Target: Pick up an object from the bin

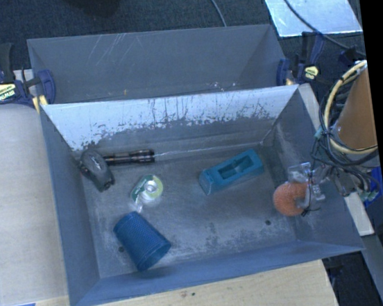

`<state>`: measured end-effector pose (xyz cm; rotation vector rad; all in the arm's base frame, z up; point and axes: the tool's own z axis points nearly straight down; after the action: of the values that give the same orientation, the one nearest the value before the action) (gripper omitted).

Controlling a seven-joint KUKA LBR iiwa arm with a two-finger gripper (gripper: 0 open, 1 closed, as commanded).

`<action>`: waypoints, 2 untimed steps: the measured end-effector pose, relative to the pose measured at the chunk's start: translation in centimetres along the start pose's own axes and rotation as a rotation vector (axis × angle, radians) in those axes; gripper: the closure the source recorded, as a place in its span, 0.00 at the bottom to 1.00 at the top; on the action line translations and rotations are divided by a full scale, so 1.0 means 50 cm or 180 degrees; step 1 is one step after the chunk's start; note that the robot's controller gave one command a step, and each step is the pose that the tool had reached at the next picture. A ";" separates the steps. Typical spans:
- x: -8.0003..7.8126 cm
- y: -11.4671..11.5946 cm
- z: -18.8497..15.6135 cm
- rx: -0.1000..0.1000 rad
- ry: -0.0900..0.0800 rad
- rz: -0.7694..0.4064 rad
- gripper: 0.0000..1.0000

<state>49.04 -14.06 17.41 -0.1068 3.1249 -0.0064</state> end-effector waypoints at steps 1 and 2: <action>-0.003 -0.001 -0.019 0.0007 -0.0017 0.0002 1.00; -0.002 -0.001 -0.024 0.0004 -0.0010 0.0003 1.00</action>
Offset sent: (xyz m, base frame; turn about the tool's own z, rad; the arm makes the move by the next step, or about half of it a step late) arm 0.0012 -0.0004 0.0252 0.0005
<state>49.13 -14.09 18.63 -0.1051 3.1216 -0.0082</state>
